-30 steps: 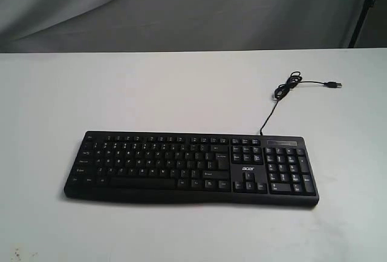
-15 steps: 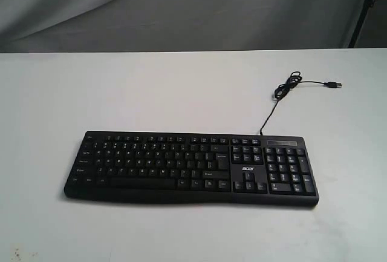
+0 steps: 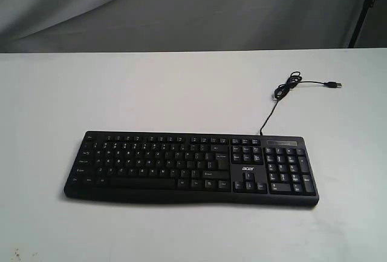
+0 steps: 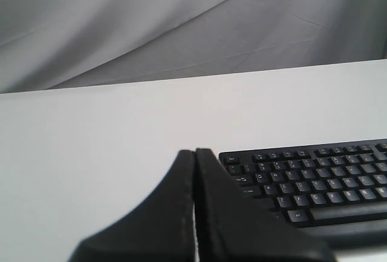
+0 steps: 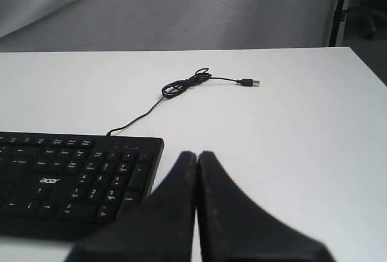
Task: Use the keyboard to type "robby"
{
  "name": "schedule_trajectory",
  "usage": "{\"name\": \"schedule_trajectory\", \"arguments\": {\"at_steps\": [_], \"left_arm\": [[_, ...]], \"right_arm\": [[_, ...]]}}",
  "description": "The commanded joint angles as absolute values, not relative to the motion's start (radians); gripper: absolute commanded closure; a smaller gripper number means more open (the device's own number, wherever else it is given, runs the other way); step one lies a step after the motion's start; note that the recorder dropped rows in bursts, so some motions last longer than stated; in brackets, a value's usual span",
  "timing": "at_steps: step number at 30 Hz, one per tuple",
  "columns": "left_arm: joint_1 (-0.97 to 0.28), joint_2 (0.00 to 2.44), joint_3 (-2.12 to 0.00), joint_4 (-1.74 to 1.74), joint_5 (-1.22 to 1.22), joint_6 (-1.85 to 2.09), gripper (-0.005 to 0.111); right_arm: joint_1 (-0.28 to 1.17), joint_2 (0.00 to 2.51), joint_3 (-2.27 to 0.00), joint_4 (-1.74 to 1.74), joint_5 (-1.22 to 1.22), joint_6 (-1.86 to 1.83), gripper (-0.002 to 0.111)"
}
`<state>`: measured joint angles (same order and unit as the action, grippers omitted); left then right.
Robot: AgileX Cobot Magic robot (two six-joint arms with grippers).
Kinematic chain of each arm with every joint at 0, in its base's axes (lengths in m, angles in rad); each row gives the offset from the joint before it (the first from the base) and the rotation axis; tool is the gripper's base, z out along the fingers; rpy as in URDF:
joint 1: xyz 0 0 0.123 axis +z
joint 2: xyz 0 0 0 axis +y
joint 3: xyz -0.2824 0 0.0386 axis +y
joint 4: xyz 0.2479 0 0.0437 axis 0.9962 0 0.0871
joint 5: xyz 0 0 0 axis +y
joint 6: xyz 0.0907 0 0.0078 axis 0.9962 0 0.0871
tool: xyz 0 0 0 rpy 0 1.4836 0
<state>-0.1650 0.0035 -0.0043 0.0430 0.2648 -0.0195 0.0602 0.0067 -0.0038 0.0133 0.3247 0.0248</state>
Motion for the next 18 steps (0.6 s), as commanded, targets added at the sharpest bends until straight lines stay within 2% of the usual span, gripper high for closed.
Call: {"name": "schedule_trajectory", "arguments": {"at_steps": [1, 18], "left_arm": [[-0.171, 0.0, 0.0, 0.048, 0.259, -0.022, 0.107], [-0.171, 0.0, 0.0, 0.048, 0.259, -0.022, 0.107]], "right_arm": [[0.056, 0.0, 0.0, -0.006, 0.334, 0.03, 0.108], [0.058, 0.0, 0.0, -0.008, 0.34, 0.033, 0.108]]}}
